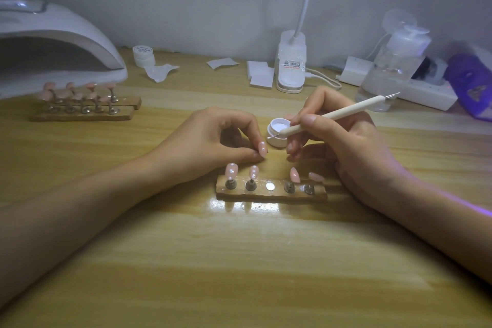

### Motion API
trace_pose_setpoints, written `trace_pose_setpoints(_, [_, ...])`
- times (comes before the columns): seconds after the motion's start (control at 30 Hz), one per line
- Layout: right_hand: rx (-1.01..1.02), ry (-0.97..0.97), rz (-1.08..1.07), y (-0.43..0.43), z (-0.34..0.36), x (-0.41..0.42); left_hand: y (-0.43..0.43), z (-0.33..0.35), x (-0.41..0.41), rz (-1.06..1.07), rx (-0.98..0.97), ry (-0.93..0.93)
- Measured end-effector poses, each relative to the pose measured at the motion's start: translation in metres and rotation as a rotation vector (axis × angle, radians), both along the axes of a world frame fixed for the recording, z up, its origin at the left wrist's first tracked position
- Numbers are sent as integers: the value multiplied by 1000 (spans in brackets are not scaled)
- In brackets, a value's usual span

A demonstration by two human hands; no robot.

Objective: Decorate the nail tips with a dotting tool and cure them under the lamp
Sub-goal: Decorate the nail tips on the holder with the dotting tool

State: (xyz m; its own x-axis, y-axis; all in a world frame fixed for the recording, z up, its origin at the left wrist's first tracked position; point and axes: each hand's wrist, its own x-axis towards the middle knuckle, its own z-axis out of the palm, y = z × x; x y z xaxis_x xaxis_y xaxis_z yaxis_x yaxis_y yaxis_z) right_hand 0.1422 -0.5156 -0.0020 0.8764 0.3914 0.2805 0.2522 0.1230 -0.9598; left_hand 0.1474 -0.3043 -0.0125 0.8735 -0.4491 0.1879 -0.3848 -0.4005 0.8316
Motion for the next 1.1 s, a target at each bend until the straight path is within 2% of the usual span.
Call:
trace_pose_setpoints(0.37, [-107, 30, -13, 0, -4, 4, -2, 2, -1, 6, -4, -13])
trace_pose_setpoints(0.7, [-118, 33, -4, -2, -4, 4, -1, 4, -3, 9, -1, -19])
trace_pose_setpoints(1.1, [-1, -36, -4, 0, -1, 2, -1, 1, -1, 4, -5, -17])
